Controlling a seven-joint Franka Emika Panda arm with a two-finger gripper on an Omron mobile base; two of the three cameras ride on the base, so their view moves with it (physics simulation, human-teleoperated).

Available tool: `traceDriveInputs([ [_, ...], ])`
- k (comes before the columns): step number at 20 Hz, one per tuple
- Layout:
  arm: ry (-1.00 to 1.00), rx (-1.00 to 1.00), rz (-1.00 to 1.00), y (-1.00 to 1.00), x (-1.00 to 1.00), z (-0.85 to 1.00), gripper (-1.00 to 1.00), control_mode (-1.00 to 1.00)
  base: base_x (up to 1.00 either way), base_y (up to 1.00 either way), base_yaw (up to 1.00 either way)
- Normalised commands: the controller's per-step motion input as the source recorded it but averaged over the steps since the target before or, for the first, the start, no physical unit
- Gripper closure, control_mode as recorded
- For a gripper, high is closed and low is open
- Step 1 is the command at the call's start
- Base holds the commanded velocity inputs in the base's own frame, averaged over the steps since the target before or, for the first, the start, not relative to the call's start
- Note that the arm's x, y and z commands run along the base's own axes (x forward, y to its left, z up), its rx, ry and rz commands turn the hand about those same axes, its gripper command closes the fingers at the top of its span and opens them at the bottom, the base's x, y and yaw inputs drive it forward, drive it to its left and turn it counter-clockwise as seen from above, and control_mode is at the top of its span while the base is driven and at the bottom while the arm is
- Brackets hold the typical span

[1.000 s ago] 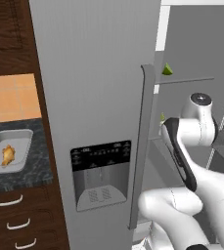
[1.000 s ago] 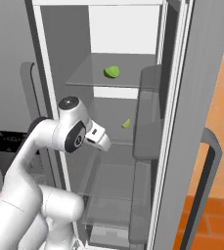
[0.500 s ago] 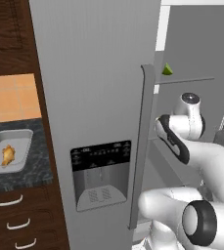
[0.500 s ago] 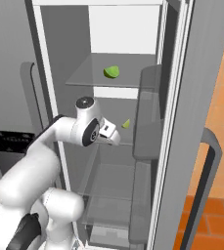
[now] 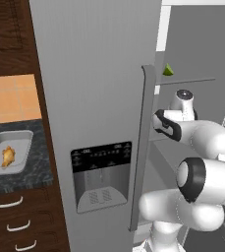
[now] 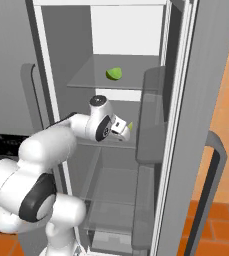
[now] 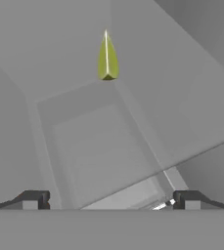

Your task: Place one lemon wedge and one chicken drumstick in each tupperware on the nearby counter, to pack two identical lunches.

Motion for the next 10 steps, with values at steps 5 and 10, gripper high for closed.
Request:
traceDriveInputs([
  [5, 0.0, 0.0, 0.0, -0.28, 0.49, -0.04, -1.0, -1.0, 0.0, 0.0, 0.0],
  [10, 0.0, 0.0, 0.0, -0.16, 0.38, -0.18, -1.0, -1.0, 0.0, 0.0, 0.0],
])
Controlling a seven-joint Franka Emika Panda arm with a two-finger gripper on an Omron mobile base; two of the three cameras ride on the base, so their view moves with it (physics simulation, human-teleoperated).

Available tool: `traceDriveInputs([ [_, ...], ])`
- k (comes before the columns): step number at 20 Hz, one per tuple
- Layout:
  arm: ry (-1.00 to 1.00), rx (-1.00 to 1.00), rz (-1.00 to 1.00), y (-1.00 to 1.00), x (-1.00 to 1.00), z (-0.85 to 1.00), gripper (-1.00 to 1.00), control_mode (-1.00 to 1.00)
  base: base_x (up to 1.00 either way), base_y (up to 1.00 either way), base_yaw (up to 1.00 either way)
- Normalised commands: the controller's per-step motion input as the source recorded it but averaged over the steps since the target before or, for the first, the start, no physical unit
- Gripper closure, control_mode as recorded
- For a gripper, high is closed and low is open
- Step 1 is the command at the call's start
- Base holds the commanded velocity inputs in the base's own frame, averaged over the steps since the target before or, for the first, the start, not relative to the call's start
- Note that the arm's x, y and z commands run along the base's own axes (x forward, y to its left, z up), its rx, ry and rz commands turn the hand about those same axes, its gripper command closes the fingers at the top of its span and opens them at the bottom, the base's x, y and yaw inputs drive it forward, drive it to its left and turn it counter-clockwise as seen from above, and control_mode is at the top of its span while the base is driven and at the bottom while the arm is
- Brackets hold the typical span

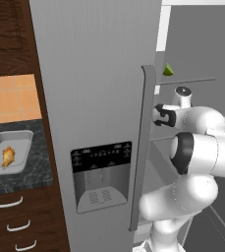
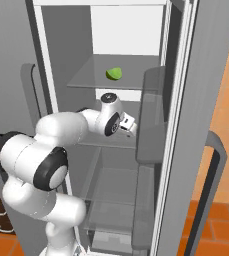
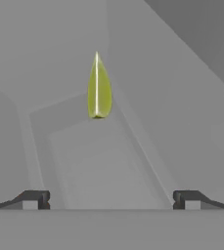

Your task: Place one lemon wedge and one chicken drumstick in each tupperware on the nearby counter, to pack two identical lunches.

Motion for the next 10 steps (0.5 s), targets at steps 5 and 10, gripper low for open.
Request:
traceDriveInputs([
  [5, 0.0, 0.0, 0.0, -0.09, 0.39, -0.18, -1.0, -1.0, 0.0, 0.0, 0.0],
  [10, 0.0, 0.0, 0.0, -0.03, 0.4, -0.11, -1.0, -1.0, 0.0, 0.0, 0.0],
])
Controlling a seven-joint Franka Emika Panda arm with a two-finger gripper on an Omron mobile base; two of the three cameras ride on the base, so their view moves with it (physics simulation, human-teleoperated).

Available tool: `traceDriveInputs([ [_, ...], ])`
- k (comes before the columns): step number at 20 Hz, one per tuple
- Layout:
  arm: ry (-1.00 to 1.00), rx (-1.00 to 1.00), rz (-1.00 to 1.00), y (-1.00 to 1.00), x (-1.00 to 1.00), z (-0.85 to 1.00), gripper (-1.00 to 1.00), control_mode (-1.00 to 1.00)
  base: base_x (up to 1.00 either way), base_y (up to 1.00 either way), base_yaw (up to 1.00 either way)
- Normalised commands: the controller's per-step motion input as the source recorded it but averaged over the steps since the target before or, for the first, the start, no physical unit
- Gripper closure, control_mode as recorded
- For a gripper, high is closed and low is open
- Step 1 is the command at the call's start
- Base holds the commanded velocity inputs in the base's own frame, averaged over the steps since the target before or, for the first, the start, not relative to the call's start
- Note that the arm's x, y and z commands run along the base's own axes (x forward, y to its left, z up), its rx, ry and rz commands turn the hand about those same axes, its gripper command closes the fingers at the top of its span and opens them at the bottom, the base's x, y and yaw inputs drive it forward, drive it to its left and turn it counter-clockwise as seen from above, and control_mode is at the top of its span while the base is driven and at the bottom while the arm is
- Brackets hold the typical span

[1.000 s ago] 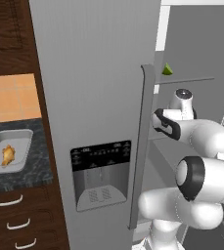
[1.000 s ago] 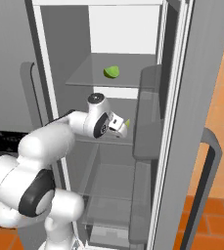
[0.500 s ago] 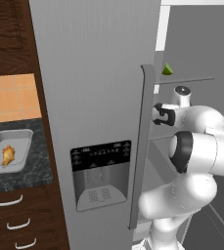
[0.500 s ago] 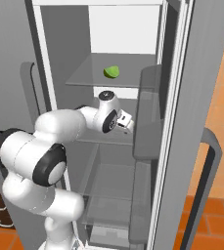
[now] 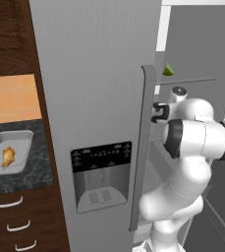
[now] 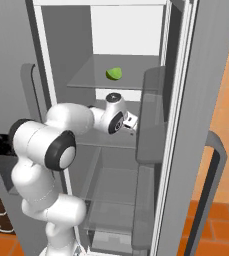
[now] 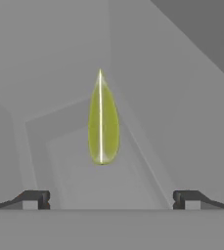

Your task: Place one lemon wedge and one chicken drumstick in each tupperware on the nearby counter, to pack two identical lunches.

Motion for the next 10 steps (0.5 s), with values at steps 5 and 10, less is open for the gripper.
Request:
traceDriveInputs([
  [5, 0.0, 0.0, 0.0, -0.1, 0.35, -0.05, -1.0, -1.0, 0.0, 0.0, 0.0],
  [10, 0.0, 0.0, 0.0, -0.11, 0.33, -0.1, -1.0, -1.0, 0.0, 0.0, 0.0],
])
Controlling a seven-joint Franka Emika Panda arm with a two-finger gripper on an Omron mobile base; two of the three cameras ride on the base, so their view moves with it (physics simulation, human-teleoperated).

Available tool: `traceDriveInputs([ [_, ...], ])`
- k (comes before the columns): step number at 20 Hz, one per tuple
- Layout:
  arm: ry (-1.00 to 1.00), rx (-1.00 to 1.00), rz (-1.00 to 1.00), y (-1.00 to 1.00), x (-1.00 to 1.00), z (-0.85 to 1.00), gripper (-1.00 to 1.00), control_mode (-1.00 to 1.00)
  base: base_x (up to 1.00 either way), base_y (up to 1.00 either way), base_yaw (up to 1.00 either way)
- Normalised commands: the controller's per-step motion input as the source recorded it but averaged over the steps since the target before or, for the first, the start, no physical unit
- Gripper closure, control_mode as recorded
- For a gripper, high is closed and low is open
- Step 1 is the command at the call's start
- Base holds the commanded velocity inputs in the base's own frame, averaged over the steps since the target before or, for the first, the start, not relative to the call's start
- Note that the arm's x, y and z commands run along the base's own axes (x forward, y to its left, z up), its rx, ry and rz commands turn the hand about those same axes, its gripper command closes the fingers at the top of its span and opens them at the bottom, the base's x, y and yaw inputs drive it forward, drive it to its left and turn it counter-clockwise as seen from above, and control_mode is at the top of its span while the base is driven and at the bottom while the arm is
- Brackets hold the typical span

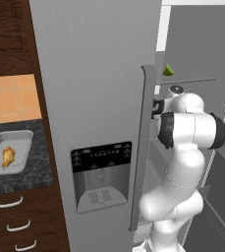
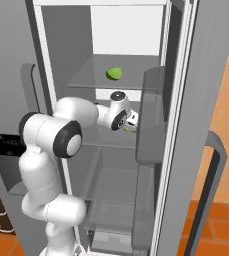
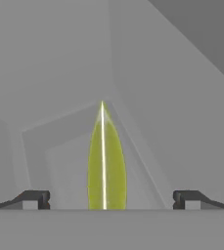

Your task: Place one lemon wedge and one chicken drumstick in each tupperware on the nearby counter, to pack two identical lunches.

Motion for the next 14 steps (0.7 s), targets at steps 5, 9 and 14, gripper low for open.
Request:
traceDriveInputs([
  [5, 0.0, 0.0, 0.0, -0.06, 0.14, -0.24, -1.0, -1.0, 0.0, 0.0, 0.0],
  [9, 0.0, 0.0, 0.0, 0.0, 0.0, -0.28, -1.0, -1.0, 0.0, 0.0, 0.0],
  [14, 0.0, 0.0, 0.0, 0.0, 0.09, -0.27, 1.0, -1.0, 0.0, 0.0, 0.0],
])
